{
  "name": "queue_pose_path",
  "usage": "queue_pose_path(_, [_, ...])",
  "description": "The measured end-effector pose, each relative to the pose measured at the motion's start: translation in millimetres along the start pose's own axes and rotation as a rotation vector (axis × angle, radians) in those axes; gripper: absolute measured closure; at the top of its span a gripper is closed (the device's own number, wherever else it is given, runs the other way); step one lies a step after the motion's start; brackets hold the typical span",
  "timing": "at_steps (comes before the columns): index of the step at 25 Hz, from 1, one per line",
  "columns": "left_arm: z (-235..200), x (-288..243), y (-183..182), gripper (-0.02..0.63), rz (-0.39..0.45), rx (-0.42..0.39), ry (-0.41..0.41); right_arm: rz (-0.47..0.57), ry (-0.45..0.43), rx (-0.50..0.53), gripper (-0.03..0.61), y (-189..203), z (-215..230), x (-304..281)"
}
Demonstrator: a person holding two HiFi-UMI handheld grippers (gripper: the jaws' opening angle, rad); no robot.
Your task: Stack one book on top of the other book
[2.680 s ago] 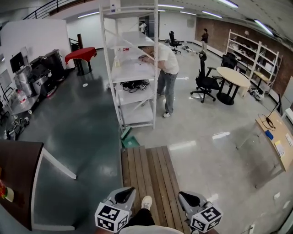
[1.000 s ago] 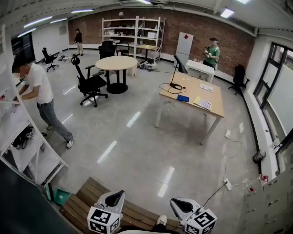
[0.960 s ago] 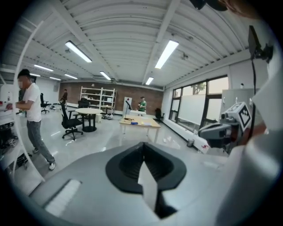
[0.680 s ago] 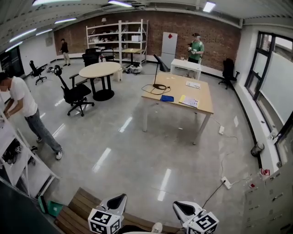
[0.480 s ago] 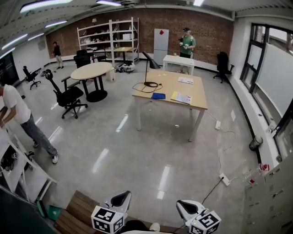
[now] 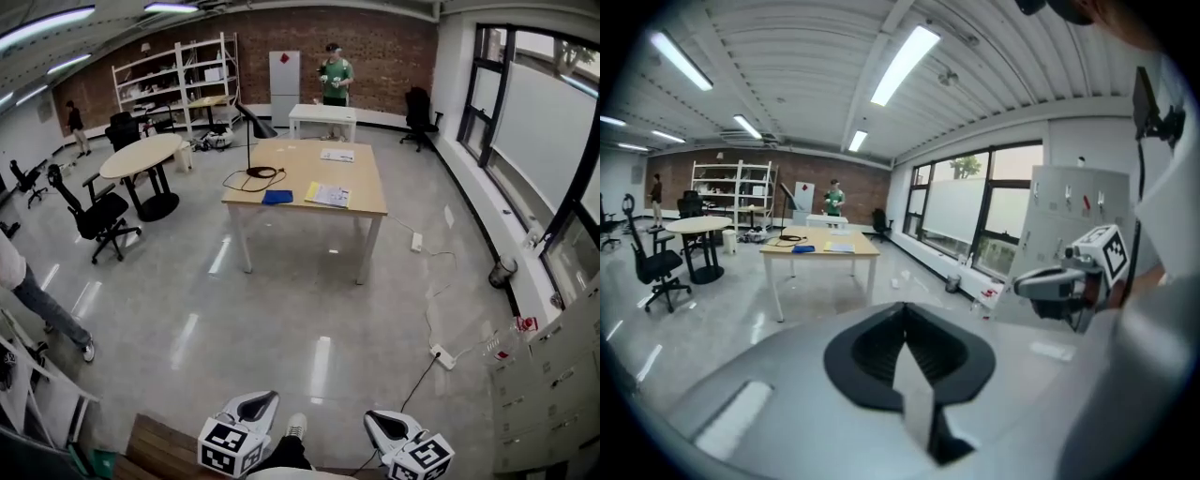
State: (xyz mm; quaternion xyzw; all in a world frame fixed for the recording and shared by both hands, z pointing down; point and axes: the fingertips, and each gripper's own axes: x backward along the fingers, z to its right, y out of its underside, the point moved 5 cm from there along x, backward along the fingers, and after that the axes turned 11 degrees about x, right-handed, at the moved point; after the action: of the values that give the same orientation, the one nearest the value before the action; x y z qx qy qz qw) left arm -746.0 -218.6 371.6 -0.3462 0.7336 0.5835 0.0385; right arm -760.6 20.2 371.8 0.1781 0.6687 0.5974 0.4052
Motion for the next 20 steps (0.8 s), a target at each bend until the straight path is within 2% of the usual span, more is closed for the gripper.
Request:
queue_pose_path(6, [-12.3,-85.4,-26.2,0.607,-0.002,-0.009,0.043,-0.025,0.044,-0.005,0.577,9.2,76.4,-31.9])
queue_pose_path(13, [-76.1,-199.4,-52.5,0.607,0.033,-0.001,0.004,-0.009,0.035,0.027,0.577,17.5,179.2,-129.4])
queue_pose_path(17, [-91.7,-245.8,-85.0,0.607,0.024,-0.039,0.025,0.016,0.064,0.030,0.576,-2.1,223.2,-165.2])
queue_pose_path(20, [-87.7,-278.2,-110.6,0.607,0.000,-0.026,0.046,0.023,0.067,0.028,0.577,-18.0,257.0,-173.2])
